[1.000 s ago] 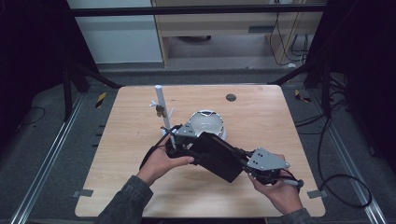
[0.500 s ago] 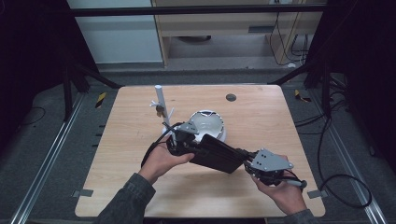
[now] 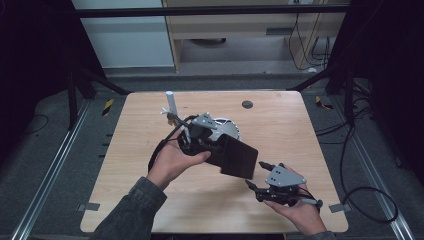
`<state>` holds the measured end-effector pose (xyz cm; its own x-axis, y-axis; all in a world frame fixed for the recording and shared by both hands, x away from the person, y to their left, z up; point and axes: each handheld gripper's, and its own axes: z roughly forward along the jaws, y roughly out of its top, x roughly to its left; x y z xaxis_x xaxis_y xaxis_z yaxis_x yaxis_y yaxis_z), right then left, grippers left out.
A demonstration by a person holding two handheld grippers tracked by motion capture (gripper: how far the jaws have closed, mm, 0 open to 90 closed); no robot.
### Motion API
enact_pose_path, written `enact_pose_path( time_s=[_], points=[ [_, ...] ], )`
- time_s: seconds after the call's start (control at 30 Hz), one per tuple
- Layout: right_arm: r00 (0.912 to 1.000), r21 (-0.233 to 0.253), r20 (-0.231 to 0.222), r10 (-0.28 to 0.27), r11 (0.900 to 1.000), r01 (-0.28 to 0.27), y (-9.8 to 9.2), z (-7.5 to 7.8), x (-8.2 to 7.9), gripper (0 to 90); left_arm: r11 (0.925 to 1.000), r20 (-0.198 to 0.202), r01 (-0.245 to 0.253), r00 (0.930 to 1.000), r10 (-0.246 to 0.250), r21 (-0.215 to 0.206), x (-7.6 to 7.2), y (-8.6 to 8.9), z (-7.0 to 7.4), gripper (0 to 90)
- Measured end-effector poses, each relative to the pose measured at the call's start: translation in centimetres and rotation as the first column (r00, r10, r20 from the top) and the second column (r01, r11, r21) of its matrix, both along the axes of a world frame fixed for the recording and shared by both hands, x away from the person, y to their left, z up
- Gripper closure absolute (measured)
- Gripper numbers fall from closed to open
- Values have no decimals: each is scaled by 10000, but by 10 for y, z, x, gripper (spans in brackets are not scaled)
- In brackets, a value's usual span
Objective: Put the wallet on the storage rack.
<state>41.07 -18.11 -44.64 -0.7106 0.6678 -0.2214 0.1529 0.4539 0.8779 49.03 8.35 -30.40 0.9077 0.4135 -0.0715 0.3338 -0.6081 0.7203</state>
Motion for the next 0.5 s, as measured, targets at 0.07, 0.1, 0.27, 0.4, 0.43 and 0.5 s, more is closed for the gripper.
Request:
enact_pose_path(
  time_s=[0.07, 0.1, 0.27, 0.4, 0.43, 0.5],
  points=[
    [9988, 102, -283, -403, 9991, 406, -4, -9, 5, 188, 9998, 151, -110, 9998, 108, 135, 0, 2, 10, 800],
    [9969, 155, -409, -676, 9975, 683, -7, -13, 8, 174, 9997, 231, -201, 9995, 197, 162, 0, 3, 14, 800],
    [9720, 285, -1336, -1934, 9796, 1988, -24, -30, 21, 109, 9991, 433, -410, 9982, 412, -55, 0, 9, 35, 799],
    [9400, 70, -1867, -2854, 9565, 2918, -33, -37, 29, 79, 9983, 552, -583, 9967, 587, -101, 3, 11, 47, 799],
    [9290, 56, -2102, -3045, 9499, 3126, -36, -39, 30, 75, 9978, 577, -659, 9961, 664, -105, 3, 11, 49, 800],
    [9063, 54, -2537, -3381, 9364, 3509, -39, -43, 34, 70, 9975, 652, -712, 9953, 711, -1, 5, 12, 52, 800]
  ],
)
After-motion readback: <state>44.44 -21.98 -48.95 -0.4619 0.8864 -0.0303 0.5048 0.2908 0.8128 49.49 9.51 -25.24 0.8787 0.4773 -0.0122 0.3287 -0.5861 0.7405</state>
